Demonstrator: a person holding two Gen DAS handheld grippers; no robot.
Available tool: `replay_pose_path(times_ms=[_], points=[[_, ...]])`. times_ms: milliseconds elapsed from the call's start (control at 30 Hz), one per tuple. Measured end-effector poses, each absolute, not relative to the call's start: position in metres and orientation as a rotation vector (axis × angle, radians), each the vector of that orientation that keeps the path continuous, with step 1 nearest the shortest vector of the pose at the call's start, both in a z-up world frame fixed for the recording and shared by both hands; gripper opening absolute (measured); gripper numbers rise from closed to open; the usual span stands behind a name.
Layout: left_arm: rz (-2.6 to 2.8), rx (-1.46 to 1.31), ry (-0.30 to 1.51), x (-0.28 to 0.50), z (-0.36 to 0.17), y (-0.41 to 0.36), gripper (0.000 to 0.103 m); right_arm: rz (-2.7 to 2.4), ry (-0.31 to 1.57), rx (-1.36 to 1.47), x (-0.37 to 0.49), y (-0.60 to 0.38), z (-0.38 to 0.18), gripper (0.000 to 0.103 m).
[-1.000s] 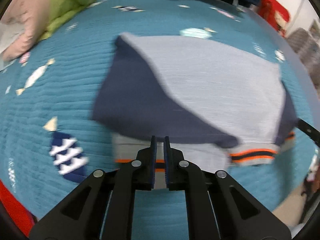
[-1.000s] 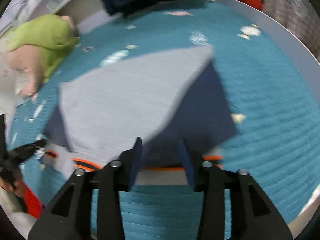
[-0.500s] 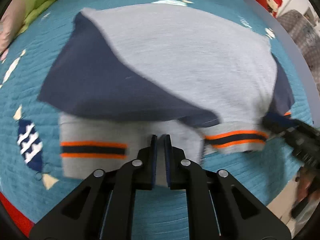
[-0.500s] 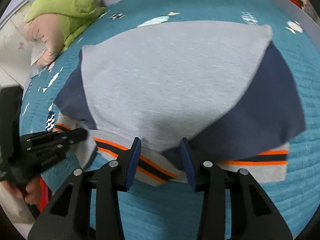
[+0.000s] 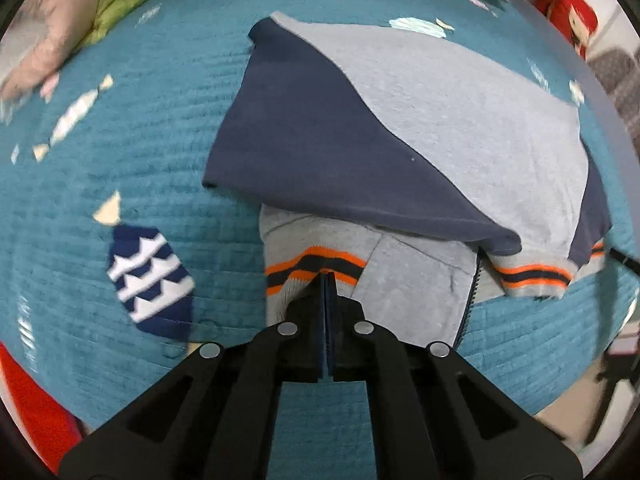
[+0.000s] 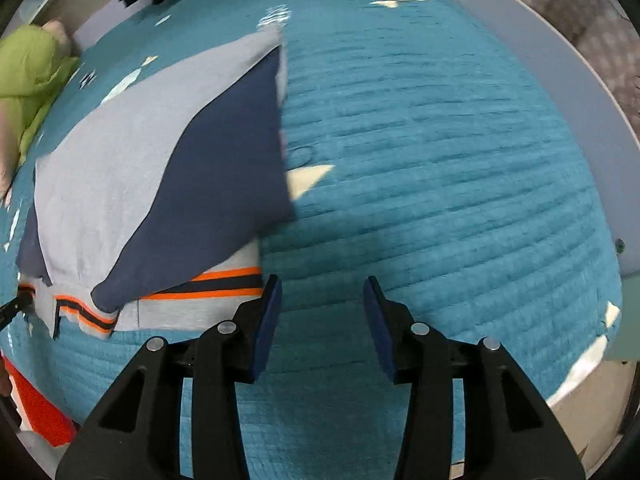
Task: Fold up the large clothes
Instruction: 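Grasp the jacket hem with both tools and lift it toward the collar, then lay the hem over the jacket with both tools and open them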
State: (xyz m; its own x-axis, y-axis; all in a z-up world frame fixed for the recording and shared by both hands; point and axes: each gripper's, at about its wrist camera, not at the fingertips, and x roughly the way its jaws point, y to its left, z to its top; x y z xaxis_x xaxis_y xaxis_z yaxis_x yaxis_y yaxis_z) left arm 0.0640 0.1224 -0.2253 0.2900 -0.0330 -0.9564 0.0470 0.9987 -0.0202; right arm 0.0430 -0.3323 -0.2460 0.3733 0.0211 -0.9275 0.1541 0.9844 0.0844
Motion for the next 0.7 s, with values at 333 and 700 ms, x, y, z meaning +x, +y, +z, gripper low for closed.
replay_pose_path(times_ms=[333, 700], points=[[0.019, 0.102, 1.116, 0.087, -0.165, 0.139, 0.008, -0.054, 1.011, 0.273, 0.083, -0.31, -0.205, 0.054], [-0.114, 0.079, 1.009, 0.24, -0.191, 0.05, 0.008, 0.229, 0.923, 0.401, 0.215, -0.184, -0.208, 0.054]])
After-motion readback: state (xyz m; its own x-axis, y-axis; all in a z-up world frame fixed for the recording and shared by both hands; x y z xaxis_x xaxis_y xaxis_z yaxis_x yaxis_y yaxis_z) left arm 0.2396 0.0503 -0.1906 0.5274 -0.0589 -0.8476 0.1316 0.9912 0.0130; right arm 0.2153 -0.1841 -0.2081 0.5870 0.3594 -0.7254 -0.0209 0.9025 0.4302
